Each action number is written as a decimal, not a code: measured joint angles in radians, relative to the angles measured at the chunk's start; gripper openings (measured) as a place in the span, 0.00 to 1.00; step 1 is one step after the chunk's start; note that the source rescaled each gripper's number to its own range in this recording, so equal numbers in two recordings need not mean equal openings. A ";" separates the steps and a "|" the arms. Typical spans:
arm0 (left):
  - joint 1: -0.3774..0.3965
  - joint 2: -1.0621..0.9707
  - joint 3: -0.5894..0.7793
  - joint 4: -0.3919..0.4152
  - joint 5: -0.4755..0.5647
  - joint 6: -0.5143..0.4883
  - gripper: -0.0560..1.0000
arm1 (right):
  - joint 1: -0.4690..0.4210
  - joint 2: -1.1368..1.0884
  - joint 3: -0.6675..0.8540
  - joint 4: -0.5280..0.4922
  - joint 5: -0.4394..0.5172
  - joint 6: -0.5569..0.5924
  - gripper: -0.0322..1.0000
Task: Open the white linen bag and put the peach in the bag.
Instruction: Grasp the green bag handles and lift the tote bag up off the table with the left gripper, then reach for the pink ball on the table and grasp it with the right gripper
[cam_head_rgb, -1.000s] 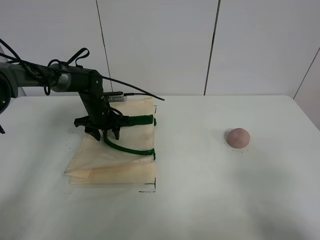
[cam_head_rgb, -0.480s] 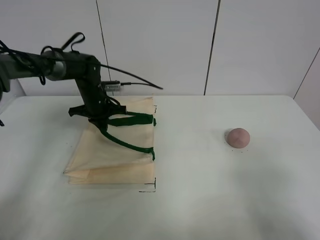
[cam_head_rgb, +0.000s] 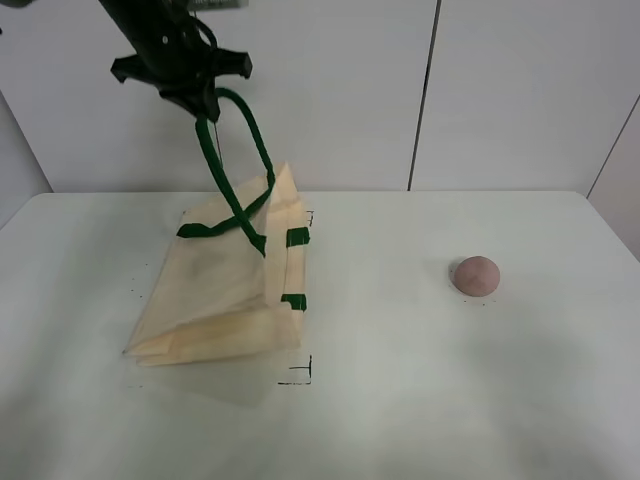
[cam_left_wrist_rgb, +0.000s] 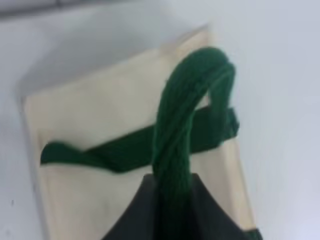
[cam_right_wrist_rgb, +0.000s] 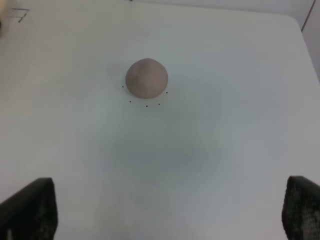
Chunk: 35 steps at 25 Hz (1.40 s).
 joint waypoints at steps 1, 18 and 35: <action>-0.001 -0.006 -0.010 -0.002 0.001 0.004 0.05 | 0.000 0.000 0.000 0.000 0.000 0.001 1.00; -0.005 -0.119 0.048 -0.056 0.001 0.038 0.05 | 0.000 0.686 -0.099 0.038 -0.263 0.010 1.00; -0.005 -0.119 0.049 -0.057 0.001 0.041 0.05 | 0.039 1.900 -0.842 0.078 -0.261 -0.075 1.00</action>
